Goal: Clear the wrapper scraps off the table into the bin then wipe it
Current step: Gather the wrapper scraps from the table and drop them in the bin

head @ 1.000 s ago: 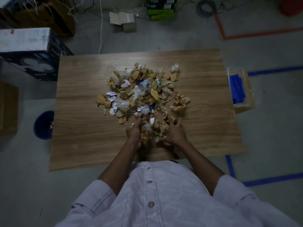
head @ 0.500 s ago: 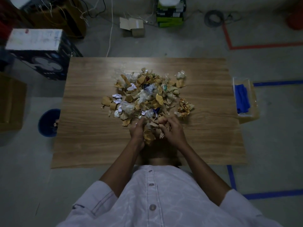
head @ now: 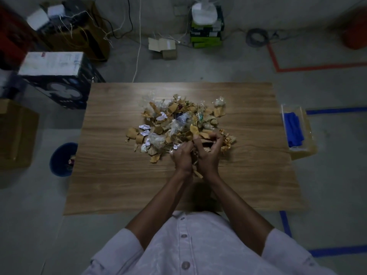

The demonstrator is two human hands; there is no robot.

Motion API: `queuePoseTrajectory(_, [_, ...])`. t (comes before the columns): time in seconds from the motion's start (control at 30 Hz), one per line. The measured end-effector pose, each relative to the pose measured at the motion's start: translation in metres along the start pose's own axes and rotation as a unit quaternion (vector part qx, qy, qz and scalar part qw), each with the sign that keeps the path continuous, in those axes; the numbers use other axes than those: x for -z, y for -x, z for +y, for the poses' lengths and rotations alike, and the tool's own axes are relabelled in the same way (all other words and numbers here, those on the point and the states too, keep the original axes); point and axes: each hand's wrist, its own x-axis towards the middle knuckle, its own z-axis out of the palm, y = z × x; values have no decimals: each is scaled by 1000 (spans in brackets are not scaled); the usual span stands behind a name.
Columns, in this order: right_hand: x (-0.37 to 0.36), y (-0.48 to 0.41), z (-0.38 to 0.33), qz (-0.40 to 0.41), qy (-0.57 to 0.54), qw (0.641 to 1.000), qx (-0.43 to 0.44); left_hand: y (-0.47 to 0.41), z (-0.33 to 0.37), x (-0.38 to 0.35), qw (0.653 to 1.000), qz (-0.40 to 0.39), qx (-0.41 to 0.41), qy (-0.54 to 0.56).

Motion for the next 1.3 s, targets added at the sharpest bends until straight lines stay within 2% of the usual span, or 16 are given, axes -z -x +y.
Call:
queuePoseTrajectory(0.13, [-5,-8,1,5,28,999,38,1,10,-7,1000,4,5,13])
queuePoseTrajectory(0.3, [-14,6,8,38,8,999,38,-5,30,-16,998,-10,-54,-5])
queuePoseTrajectory(0.5, [-35,13,-13,39,14,998,38,-13,56,-12,998,-38,-45,7])
queuePoseTrajectory(0.6, [-44,6,-16,54,38,995,71,-7,54,1,997,-53,-55,1])
queuePoseTrajectory(0.77, [-78,12,-21,-7,76,992,101,2,62,38,997,-4,-17,74])
queuePoseTrajectory(0.93, [-148,54,-24,-59,103,984,137,-14,72,114,985,64,-38,158])
queuePoseTrajectory(1.1, [-235,134,-29,-129,83,975,159,20,115,227,965,105,-72,229])
queuePoseTrajectory(1.3, [-332,238,-24,-150,35,982,112,57,147,361,964,176,-103,172])
